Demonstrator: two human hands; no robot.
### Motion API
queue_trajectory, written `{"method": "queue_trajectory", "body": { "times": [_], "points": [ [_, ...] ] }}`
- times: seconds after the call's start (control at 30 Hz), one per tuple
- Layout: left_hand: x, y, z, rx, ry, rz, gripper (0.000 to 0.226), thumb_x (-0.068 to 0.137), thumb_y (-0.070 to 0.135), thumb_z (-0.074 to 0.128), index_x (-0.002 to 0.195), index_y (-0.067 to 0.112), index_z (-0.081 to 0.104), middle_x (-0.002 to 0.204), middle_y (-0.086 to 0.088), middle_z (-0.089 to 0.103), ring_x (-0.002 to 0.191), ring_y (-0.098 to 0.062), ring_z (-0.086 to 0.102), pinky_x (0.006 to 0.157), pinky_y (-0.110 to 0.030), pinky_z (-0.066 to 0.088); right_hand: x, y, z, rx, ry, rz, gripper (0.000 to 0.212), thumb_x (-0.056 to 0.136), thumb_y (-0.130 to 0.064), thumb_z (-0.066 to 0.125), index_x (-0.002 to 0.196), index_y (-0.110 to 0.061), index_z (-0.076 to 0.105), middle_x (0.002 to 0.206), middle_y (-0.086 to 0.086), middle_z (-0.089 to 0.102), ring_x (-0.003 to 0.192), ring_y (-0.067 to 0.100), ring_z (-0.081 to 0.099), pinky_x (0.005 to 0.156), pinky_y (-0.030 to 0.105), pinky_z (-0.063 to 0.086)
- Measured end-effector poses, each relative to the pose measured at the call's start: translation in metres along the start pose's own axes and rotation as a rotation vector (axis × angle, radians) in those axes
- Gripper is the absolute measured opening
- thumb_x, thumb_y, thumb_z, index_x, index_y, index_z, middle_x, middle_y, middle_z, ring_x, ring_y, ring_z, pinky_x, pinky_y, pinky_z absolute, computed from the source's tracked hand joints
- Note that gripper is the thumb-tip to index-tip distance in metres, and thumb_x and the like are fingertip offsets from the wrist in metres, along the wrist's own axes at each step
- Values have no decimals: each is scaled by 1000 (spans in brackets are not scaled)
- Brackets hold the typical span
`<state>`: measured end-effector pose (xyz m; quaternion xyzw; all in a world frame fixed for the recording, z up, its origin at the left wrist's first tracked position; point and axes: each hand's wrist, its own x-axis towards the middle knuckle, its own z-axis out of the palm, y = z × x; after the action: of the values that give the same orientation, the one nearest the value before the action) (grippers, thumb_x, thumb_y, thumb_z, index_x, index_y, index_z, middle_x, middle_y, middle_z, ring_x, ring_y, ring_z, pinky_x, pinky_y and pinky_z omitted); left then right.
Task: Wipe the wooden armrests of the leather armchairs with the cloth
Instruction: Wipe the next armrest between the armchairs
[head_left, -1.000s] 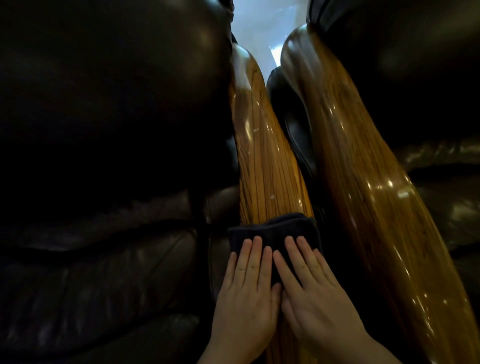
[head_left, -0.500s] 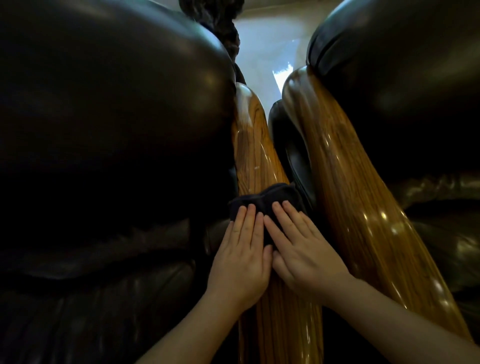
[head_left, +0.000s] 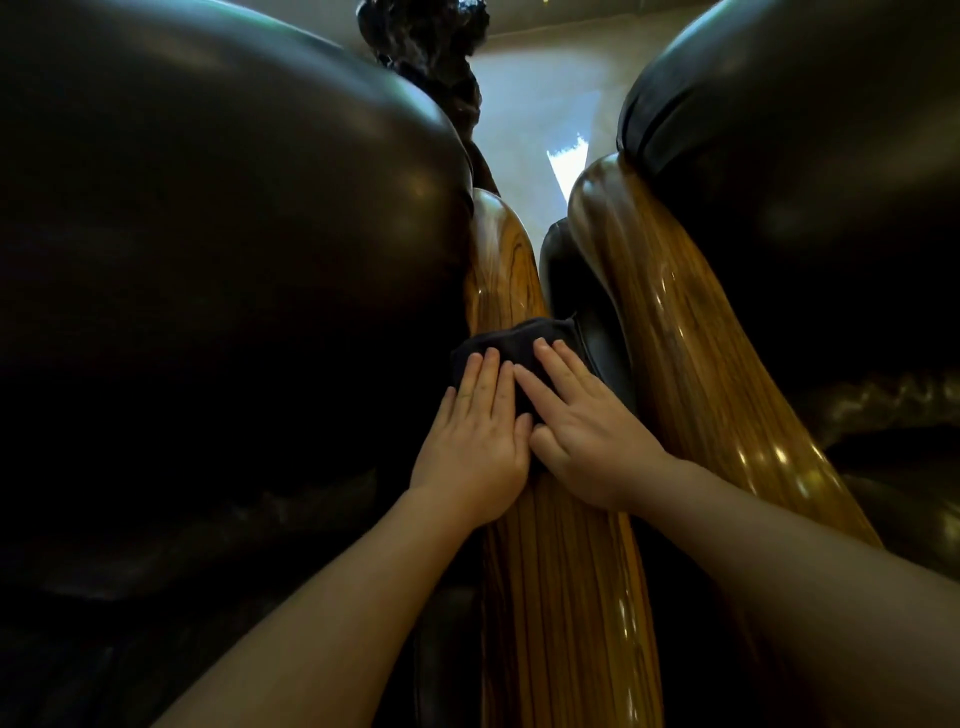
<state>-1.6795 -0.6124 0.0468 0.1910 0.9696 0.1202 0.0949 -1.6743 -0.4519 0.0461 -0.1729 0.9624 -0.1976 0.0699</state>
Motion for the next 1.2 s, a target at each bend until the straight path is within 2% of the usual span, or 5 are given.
{"method": "queue_trajectory", "body": {
  "times": [0.1,0.4,0.83,1.07,1.2],
  "points": [
    [18,-4,-6,-19,-36,-24,55,98,44,4,139,21,-24,145,4,-35,135,-11,-33,113,-36,-12,18,7,-2,69,-16,21,66,93,-46,18,154,-29,1,163,-1,-14,139,3,-27,109,23,-13],
    [59,-12,-20,-101,-113,-82,58,99,42,7,143,22,-24,145,6,-40,133,-11,-38,114,-43,-7,65,20,-11,261,-55,102,75,84,-54,20,154,-36,1,162,-11,-16,136,-4,-24,112,29,-5],
    [68,-14,-29,-41,-72,-81,60,101,38,12,146,15,-19,154,-5,-30,139,-19,-30,117,-44,-3,79,17,-15,402,-33,159,68,91,-42,34,154,-38,6,163,-11,-13,133,-7,-17,105,23,-7],
    [37,-4,-15,-70,-95,-80,58,100,40,9,144,18,-21,151,-1,-32,136,-17,-33,117,-45,-4,44,10,-5,297,-30,131,64,97,-43,31,155,-33,7,162,-10,-15,133,-6,-25,106,25,-8],
    [11,4,-3,-120,-76,-75,55,99,44,8,137,24,-26,145,5,-37,134,-13,-35,115,-41,-7,12,3,1,152,6,47,60,99,-41,26,153,-31,2,153,-17,-21,126,-11,-42,108,27,-10]
  ]
}}
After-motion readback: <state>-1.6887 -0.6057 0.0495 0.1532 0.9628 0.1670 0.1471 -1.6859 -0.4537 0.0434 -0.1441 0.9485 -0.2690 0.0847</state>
